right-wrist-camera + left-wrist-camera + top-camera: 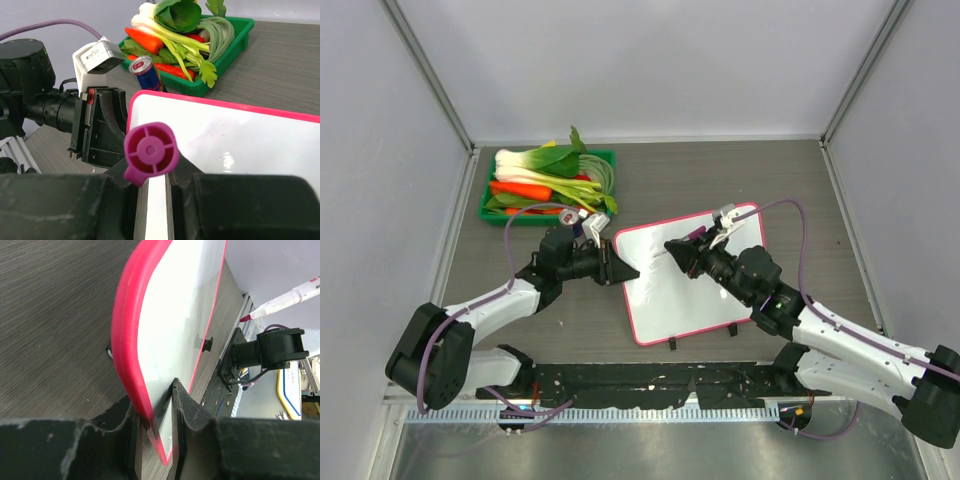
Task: Write a sentence on the whiteboard
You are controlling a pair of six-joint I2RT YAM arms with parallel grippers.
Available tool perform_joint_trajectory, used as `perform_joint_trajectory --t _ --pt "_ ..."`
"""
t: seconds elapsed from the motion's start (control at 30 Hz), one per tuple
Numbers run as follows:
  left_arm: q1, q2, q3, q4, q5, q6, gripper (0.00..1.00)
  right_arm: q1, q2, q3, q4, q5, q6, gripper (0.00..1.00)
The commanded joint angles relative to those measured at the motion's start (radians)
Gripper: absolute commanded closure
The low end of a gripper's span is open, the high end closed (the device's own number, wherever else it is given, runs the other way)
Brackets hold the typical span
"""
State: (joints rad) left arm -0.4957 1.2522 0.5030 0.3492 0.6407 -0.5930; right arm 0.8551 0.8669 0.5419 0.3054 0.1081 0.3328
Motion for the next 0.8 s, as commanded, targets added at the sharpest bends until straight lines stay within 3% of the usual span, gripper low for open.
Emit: perform_joint_trajectory --t 0.0,0.77 --pt "0.025 0.016 -0.037 -0.102 -0.233 0.206 1.0 0.013 0.038 0.015 0.103 0.051 -0.015 0.99" --pt "0.025 0.024 -0.037 -0.096 -0.214 0.205 1.0 0.032 0.193 0.069 0.176 0.11 0.028 0.99"
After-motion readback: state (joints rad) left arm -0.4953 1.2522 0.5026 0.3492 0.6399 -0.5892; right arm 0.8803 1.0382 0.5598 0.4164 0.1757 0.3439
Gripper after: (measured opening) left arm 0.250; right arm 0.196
